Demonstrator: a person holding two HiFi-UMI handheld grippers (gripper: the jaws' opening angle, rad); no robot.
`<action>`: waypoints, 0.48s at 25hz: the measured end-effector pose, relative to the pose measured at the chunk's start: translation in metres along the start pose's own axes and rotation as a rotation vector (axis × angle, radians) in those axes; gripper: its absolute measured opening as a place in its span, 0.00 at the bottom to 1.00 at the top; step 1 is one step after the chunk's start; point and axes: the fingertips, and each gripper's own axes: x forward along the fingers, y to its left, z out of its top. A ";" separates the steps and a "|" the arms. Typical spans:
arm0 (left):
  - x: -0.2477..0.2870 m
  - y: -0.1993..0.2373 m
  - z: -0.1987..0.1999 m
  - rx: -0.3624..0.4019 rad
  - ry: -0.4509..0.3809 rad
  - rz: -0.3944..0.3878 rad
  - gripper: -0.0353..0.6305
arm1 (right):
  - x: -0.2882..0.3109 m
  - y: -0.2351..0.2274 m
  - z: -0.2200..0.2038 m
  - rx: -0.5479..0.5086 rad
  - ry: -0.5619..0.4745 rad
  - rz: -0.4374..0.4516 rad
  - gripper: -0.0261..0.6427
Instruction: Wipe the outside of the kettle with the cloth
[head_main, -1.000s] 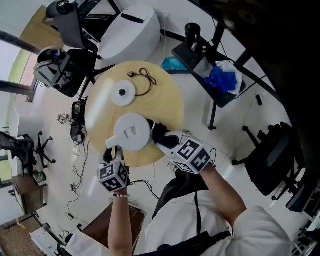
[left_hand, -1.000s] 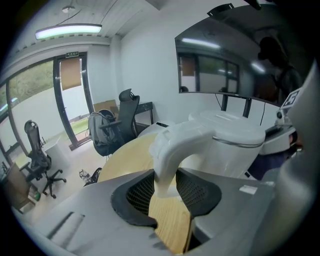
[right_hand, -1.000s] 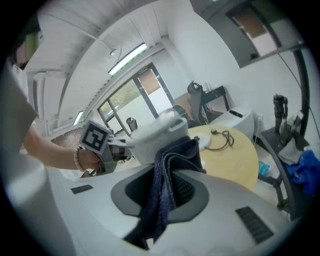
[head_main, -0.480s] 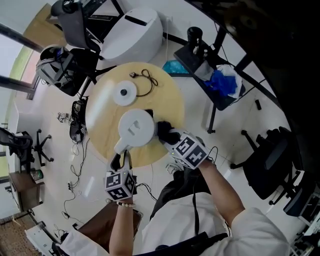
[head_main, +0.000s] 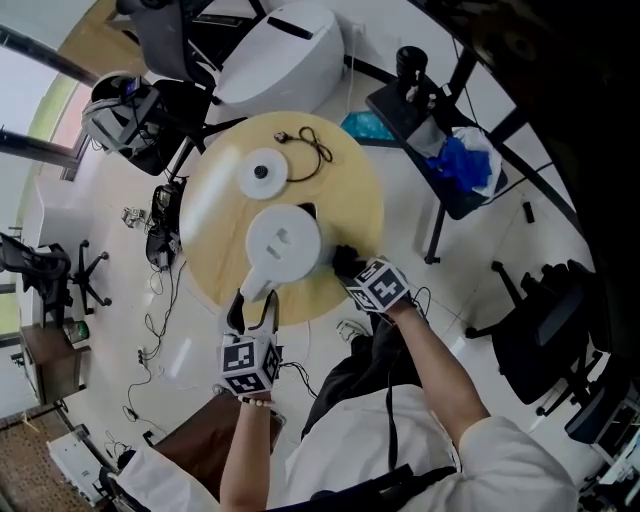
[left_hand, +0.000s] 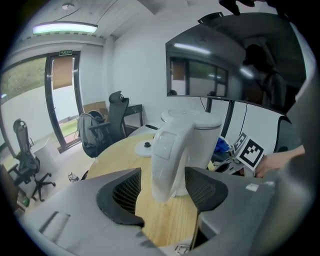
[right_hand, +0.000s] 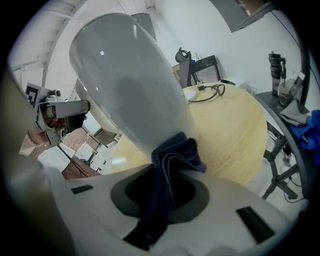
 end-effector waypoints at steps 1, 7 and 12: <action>0.004 0.000 0.001 0.010 -0.005 -0.008 0.45 | -0.002 0.001 0.002 -0.004 0.000 0.000 0.14; 0.017 -0.005 0.008 0.098 -0.003 -0.032 0.34 | -0.052 0.035 0.044 -0.095 -0.092 0.018 0.14; 0.012 -0.024 0.005 0.133 -0.004 -0.083 0.30 | -0.106 0.070 0.091 -0.215 -0.199 0.024 0.14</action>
